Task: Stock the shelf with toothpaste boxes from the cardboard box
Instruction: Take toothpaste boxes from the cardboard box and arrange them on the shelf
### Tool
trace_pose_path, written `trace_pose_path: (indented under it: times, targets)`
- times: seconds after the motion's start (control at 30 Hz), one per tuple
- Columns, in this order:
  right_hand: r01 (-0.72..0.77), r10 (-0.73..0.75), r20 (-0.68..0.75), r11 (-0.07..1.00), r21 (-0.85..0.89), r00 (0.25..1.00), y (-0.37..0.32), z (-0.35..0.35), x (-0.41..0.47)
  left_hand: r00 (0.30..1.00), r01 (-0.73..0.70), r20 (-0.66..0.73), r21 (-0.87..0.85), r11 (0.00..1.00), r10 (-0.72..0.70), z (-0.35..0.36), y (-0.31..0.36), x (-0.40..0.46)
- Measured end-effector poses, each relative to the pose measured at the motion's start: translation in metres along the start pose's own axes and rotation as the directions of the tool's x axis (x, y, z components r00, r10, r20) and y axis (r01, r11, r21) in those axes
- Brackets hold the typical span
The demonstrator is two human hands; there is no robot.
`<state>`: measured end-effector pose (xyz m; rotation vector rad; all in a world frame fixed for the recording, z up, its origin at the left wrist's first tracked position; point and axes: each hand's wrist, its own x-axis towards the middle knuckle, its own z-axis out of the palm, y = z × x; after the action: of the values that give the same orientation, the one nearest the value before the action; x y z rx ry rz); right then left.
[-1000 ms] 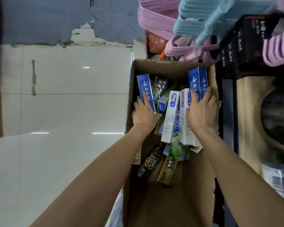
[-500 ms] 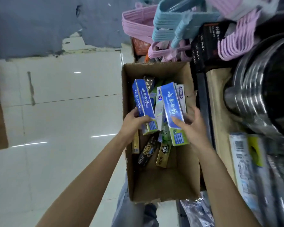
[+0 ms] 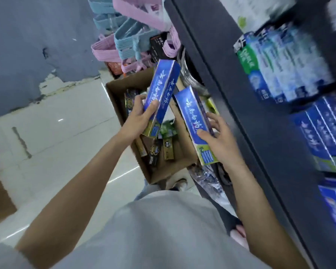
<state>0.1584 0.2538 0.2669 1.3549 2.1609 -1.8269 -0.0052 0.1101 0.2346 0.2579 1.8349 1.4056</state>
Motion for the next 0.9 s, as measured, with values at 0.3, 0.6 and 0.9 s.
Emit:
trace_pose_path:
  times: [0.3, 0.6, 0.9]
  targets:
    - [0.019, -0.244, -0.437, 0.889, -0.458, 0.866, 0.046, -0.124, -0.110, 0.934, -0.255, 0.325, 0.317, 0.914, 0.148, 0.075, 0.029, -0.031]
    - [-0.071, -0.357, -0.523, 0.771, -0.633, 0.774, 0.098, -0.191, -0.056, 0.900, -0.326, 0.412, 0.414, 0.850, 0.145, 0.146, 0.053, -0.051]
    - [-0.095, -0.421, -0.612, 0.768, -0.633, 0.670, 0.110, -0.208, -0.075, 0.619, -0.781, 0.735, 0.615, 0.112, 0.277, 0.180, 0.086, -0.030]
